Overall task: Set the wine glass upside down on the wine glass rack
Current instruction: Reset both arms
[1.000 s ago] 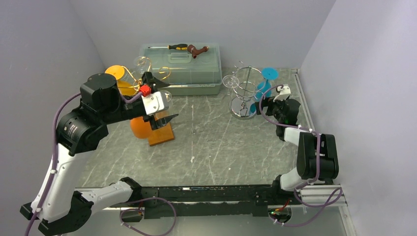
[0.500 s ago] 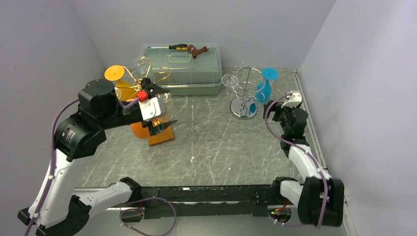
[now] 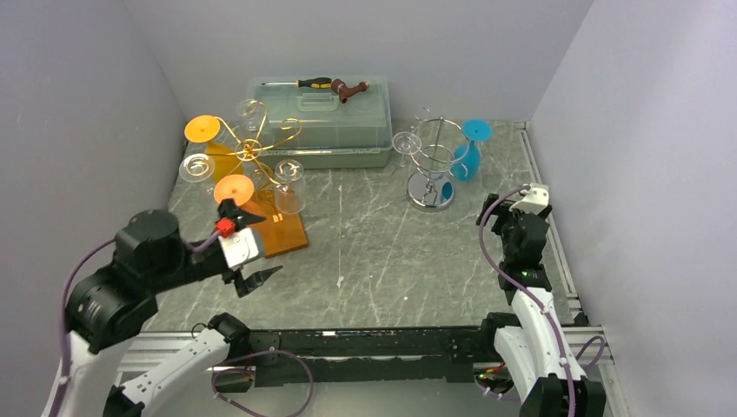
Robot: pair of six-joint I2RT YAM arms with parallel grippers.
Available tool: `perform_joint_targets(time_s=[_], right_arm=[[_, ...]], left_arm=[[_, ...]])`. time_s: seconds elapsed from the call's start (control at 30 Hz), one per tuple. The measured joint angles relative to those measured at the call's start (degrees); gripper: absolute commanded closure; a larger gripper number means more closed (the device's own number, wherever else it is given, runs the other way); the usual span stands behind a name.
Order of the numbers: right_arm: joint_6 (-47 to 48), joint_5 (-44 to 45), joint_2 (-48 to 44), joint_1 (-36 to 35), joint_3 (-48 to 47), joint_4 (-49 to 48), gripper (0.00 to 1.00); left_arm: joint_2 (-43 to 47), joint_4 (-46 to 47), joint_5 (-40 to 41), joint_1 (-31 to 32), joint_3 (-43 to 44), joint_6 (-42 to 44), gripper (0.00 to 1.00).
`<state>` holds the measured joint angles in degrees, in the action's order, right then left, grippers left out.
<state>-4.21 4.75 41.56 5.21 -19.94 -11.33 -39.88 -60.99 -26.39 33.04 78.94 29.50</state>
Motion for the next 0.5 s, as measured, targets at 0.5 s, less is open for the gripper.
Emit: perform_joint_targets(time_s=[0.5], right_arm=[[-3.3,5.8,3.8,0.0,-1.7,5.2,0.00]], left_arm=[[12.1,-9.2,39.8,5.2,4.0,-3.2,0.01]])
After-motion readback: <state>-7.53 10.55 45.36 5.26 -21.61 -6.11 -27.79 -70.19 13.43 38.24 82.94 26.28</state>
